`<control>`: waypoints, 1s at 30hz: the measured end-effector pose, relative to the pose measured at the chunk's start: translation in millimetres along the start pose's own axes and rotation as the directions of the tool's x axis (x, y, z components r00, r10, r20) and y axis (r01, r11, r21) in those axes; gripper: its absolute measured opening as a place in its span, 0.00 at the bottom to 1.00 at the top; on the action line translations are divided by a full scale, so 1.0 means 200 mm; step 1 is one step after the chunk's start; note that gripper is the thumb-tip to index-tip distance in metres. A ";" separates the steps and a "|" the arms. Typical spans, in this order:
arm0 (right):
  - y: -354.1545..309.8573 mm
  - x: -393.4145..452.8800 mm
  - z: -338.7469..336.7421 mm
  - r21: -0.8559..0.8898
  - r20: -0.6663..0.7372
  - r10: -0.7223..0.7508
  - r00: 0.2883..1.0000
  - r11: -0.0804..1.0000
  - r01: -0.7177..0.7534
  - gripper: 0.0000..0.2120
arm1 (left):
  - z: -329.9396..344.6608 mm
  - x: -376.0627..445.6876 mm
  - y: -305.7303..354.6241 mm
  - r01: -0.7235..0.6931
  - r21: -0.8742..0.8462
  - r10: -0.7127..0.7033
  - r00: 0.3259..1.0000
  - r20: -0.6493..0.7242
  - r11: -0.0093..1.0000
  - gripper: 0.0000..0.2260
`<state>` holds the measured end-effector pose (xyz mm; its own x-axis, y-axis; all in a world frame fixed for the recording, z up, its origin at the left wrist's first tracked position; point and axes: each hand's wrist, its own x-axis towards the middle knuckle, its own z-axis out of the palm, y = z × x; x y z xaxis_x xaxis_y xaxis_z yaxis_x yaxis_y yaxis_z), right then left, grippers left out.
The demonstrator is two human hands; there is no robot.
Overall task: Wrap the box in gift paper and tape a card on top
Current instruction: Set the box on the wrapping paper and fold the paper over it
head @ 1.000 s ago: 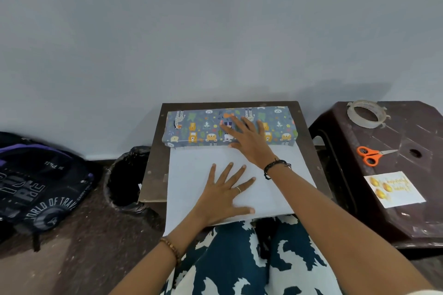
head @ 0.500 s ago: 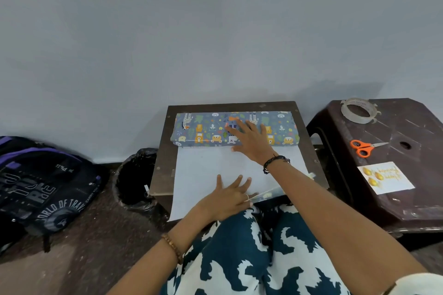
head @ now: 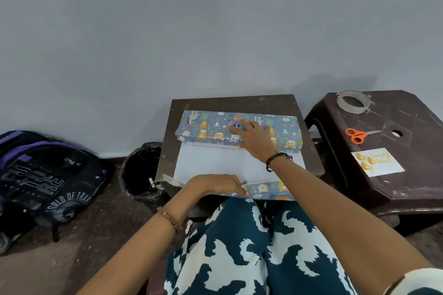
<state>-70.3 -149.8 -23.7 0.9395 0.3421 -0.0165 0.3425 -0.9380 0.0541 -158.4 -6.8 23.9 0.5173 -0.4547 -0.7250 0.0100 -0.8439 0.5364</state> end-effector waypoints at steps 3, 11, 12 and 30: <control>0.00 0.06 -0.04 0.028 0.080 0.005 0.997 1.000 -0.007 0.28 | -0.02 -0.01 -0.01 0.000 0.055 0.000 1.000 0.017 0.998 0.13; 0.01 0.10 -0.06 -0.055 0.131 -0.028 0.991 0.998 0.035 0.28 | -0.01 0.03 -0.02 0.012 0.043 -0.011 1.000 -0.010 0.999 0.19; 0.00 0.07 -0.03 -0.087 0.102 -0.023 0.995 0.996 0.032 0.28 | 0.00 0.03 -0.03 0.014 0.024 -0.014 1.000 -0.017 1.000 0.22; 0.00 0.06 -0.08 0.021 0.041 0.052 0.998 0.998 -0.053 0.28 | 0.02 0.03 0.03 0.020 0.004 -0.020 1.000 0.009 1.000 0.19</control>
<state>-60.0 -144.2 -8.4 0.9553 0.2905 -0.0545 0.2925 -0.9557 0.0340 -158.3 -14.7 21.8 0.5095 -0.4400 -0.7394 0.0168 -0.8541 0.5198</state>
